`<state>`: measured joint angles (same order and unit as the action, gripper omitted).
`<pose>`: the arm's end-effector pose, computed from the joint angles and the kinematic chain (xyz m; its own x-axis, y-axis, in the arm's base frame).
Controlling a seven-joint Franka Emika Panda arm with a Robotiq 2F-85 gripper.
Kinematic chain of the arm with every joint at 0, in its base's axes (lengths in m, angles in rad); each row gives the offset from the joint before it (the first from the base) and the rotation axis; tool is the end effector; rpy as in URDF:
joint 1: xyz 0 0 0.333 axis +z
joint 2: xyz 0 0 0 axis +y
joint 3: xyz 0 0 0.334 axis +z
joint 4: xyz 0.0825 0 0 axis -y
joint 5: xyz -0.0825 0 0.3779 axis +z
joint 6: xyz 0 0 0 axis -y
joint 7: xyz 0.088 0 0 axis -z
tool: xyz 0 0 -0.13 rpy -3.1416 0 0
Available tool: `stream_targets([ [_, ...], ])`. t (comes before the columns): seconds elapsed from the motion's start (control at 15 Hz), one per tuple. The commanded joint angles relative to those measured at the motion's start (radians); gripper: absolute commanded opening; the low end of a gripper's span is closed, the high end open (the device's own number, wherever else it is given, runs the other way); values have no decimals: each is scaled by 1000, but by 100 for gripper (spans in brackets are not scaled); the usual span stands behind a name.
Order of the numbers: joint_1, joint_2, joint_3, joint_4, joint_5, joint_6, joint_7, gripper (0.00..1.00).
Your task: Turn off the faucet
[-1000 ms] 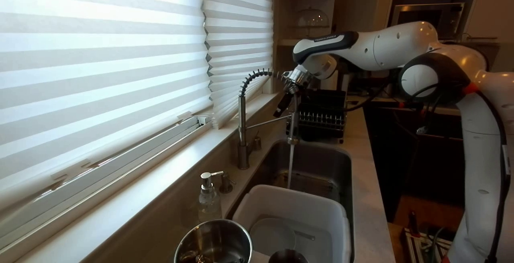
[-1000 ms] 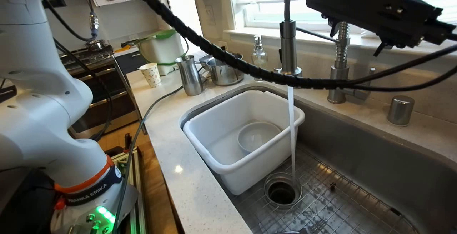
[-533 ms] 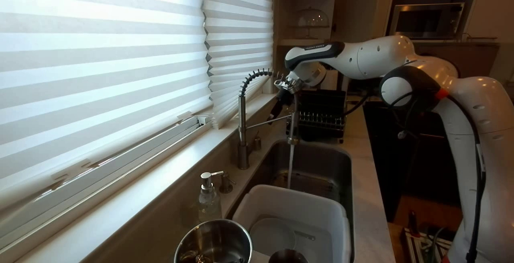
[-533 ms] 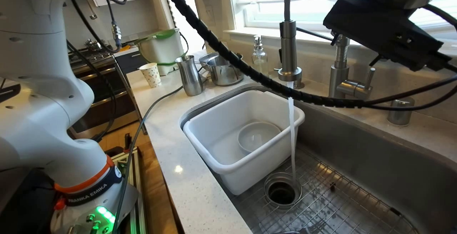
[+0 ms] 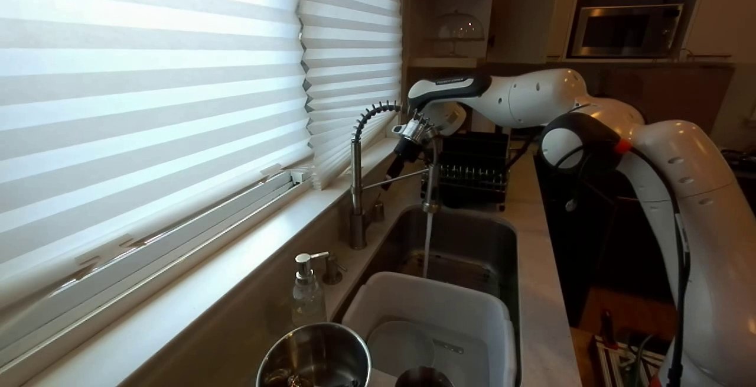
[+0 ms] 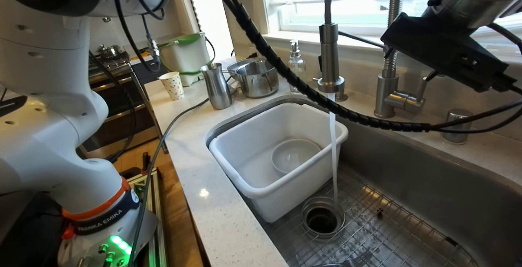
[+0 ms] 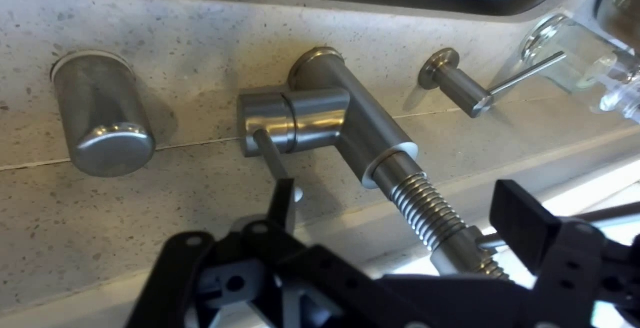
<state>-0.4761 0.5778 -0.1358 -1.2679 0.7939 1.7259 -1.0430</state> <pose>0.6468 -0.3252 0.4347 0.8738 0.1209 0.4710 0.3557 -0.8193 -0.4497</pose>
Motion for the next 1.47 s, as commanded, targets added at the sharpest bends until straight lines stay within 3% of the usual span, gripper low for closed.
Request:
stream_targets([
  [0.0,-28,54,33,66,17,-22,-4,100],
  [0.33,-22,76,35,75,24,-21,-9,100],
  [0.87,-22,73,47,80,23,-121,37,100],
  [1.4,-20,53,32,99,3,-105,19,100],
])
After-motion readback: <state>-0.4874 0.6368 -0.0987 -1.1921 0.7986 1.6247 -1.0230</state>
